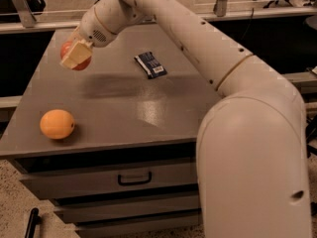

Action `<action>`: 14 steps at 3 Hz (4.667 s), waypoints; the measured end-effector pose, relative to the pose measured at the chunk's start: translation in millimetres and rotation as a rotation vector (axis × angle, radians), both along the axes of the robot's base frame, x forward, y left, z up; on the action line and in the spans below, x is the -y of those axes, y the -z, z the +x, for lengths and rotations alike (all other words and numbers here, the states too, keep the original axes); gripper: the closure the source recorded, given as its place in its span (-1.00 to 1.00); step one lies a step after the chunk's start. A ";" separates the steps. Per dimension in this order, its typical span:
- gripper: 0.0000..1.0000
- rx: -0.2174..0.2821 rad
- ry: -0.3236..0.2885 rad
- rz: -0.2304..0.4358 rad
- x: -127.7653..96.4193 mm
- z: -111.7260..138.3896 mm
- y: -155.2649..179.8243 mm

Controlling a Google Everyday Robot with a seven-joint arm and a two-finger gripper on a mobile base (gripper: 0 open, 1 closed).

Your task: Move apple near orange

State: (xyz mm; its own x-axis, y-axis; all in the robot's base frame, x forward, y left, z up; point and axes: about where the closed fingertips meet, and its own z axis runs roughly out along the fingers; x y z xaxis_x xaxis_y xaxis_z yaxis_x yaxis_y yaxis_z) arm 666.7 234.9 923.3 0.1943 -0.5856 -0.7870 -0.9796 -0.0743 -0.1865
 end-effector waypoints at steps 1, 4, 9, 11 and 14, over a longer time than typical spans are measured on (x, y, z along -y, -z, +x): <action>1.00 -0.008 -0.069 -0.029 40.8 -33.4 -45.6; 1.00 -0.001 -0.056 0.000 50.4 -50.3 -39.8; 1.00 -0.060 0.033 0.056 93.8 -137.4 37.3; 0.22 -0.044 0.028 0.039 84.7 -143.9 52.1; -1.00 -0.044 0.016 0.037 79.6 -147.6 52.3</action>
Offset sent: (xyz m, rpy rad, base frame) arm -0.0234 -0.0343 0.0410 -0.0099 -0.0035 0.0425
